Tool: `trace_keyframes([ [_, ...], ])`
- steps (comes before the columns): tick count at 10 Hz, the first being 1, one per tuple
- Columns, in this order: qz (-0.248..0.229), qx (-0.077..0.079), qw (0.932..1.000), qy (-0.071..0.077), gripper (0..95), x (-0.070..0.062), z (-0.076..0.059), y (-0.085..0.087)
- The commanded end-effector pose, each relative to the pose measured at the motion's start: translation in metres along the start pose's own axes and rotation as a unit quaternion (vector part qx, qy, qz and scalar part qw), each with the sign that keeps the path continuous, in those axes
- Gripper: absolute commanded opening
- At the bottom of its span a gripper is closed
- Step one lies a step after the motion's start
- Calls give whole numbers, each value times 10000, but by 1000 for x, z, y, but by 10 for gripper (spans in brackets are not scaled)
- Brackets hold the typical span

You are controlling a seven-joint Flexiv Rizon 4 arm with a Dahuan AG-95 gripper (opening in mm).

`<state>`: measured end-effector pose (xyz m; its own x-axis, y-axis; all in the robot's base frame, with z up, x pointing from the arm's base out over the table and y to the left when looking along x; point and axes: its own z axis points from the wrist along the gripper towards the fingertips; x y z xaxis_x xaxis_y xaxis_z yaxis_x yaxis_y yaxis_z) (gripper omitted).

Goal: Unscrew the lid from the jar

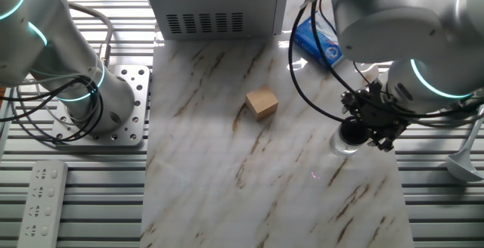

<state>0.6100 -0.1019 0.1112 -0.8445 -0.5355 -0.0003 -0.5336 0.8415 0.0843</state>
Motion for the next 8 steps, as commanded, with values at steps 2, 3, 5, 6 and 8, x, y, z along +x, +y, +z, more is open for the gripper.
trace_keyframes([
  [2, 127, 79, 9999, -76, 760, 0, 1, 0],
  [3, 144, 123, 9998, -58, 760, 0, 1, 0],
  [5, 194, 183, 9996, -36, 760, 0, 2, 0],
  [6, 219, 215, 9995, -16, 760, 0, 4, 0],
  [8, 286, 276, 9992, -9, 760, -1, 6, -1],
])
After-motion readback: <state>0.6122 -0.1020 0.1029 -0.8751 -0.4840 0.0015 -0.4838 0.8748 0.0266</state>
